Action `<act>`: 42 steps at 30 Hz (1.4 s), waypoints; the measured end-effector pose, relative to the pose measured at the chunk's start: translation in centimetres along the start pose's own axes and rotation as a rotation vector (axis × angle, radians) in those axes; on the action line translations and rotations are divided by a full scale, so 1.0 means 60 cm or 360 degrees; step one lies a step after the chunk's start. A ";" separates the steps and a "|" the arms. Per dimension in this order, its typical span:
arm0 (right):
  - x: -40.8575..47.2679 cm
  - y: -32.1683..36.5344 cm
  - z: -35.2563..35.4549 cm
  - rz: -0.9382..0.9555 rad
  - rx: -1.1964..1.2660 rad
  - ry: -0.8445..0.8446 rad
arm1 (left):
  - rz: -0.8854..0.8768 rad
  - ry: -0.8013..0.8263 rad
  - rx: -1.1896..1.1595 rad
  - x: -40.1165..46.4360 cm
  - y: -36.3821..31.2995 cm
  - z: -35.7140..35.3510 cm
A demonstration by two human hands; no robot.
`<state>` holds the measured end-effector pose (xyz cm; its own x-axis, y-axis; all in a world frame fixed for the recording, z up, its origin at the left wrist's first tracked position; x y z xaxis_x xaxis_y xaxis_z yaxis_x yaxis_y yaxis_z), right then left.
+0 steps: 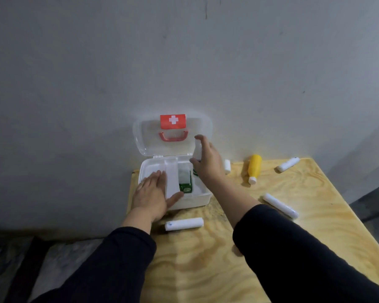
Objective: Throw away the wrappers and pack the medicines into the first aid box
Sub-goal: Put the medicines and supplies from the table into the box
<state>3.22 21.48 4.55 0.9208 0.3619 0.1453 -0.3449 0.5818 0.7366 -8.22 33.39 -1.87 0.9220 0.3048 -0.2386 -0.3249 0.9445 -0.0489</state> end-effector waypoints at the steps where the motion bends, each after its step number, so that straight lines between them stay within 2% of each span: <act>1: -0.001 -0.002 -0.014 0.0043 -0.0094 0.0042 | -0.0005 -0.0004 0.0014 0.001 0.000 -0.002; 5: -0.005 -0.025 -0.055 0.0009 -0.0285 0.0093 | -0.0042 -0.0003 0.0014 0.001 -0.001 -0.003; 8: -0.004 -0.042 -0.066 -0.0107 -0.0240 0.0091 | -0.0038 0.0004 0.0012 0.003 0.003 -0.005; 16: 0.011 -0.039 -0.049 -0.0169 -0.0132 0.0201 | -0.0021 -0.0016 0.0035 0.009 0.004 -0.013; 22: 0.027 -0.056 0.035 -0.0063 -0.0004 -0.0145 | -0.0048 -0.0052 0.0033 0.009 0.006 -0.015; 31: 0.003 -0.258 0.089 -0.0676 -0.0168 -0.0555 | -0.0021 -0.0146 0.0077 0.019 0.014 -0.028; 34: -0.007 -0.296 0.078 -0.0846 -0.0165 -0.0579 | -0.0012 -0.0159 0.0086 0.021 0.016 -0.033; 42: -0.023 -0.317 0.104 -0.0898 -0.0042 -0.0754 | -0.0015 -0.0151 0.0097 0.024 0.017 -0.034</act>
<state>9.67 5.37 -5.54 0.9374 -0.3476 0.0231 0.2058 0.6060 0.7684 -7.68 34.53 -4.23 0.9417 0.3034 -0.1452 -0.3054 0.9522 0.0093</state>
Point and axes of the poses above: each hand's wrist, its own x-axis towards the middle knuckle, its own z-axis out of the back of the hand, y = z × x, the point moved 6 cm from there along x, towards the middle knuckle, and after that the axes turned 5 degrees about x, right-handed, at the moved point
